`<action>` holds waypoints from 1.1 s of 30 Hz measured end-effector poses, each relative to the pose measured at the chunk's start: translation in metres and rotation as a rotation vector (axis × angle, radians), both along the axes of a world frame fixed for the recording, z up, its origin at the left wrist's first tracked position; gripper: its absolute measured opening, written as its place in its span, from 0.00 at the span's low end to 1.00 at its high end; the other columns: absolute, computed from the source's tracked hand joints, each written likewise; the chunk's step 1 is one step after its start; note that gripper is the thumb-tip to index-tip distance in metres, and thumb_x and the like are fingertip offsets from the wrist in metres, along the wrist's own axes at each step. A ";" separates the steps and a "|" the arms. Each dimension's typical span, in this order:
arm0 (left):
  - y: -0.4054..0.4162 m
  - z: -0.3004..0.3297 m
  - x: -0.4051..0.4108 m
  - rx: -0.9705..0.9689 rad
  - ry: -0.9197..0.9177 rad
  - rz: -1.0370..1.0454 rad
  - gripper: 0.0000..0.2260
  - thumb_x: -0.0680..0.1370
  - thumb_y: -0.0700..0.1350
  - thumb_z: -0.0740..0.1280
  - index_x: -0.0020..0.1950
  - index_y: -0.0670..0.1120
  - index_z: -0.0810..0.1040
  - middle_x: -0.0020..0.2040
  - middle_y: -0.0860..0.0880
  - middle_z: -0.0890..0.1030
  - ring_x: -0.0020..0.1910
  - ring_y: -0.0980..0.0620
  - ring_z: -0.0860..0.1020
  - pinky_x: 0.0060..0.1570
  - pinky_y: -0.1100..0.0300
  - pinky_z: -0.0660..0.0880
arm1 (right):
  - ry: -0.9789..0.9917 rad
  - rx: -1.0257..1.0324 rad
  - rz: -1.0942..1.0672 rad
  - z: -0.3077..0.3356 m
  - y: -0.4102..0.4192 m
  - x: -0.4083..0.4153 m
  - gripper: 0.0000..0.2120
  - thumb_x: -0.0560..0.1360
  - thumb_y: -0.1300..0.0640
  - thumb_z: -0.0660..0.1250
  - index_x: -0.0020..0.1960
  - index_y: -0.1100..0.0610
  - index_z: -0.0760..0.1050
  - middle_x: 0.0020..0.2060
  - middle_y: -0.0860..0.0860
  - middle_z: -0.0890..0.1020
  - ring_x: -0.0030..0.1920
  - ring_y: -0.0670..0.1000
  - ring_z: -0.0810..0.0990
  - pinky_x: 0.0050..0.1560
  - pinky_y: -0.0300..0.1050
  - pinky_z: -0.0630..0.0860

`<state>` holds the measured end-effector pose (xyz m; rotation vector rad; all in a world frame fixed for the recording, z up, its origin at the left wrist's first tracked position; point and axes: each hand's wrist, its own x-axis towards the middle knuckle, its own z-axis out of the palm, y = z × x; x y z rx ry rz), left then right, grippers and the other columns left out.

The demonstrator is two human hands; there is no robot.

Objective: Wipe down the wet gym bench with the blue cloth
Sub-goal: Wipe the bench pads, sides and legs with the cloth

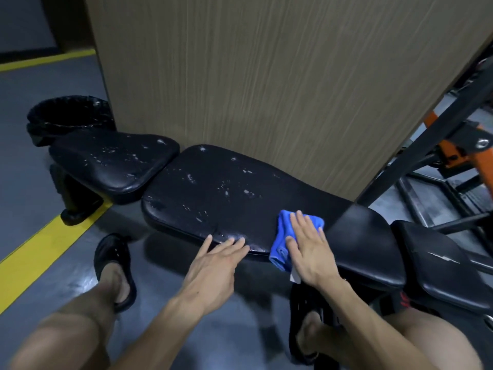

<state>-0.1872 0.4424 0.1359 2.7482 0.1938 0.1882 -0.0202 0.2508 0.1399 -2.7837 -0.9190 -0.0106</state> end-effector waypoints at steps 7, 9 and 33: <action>0.012 0.009 0.007 -0.197 -0.028 0.111 0.18 0.71 0.35 0.57 0.54 0.54 0.69 0.44 0.58 0.80 0.46 0.61 0.75 0.77 0.55 0.54 | -0.228 0.017 0.088 -0.025 0.077 -0.074 0.32 0.79 0.44 0.53 0.79 0.59 0.59 0.79 0.57 0.59 0.80 0.57 0.56 0.75 0.62 0.53; 0.024 0.010 0.008 -0.213 -0.006 0.141 0.16 0.70 0.34 0.56 0.50 0.55 0.65 0.36 0.55 0.78 0.39 0.57 0.73 0.76 0.58 0.53 | -0.218 0.007 0.237 -0.019 0.083 -0.069 0.32 0.80 0.44 0.54 0.80 0.57 0.57 0.80 0.55 0.57 0.80 0.55 0.54 0.76 0.59 0.51; 0.054 0.009 0.074 -0.004 -0.076 -0.130 0.23 0.69 0.36 0.66 0.60 0.57 0.81 0.60 0.62 0.82 0.52 0.56 0.80 0.62 0.63 0.66 | 0.017 -0.119 -0.095 0.001 0.063 0.085 0.37 0.78 0.38 0.38 0.82 0.55 0.44 0.81 0.53 0.43 0.81 0.53 0.40 0.79 0.55 0.39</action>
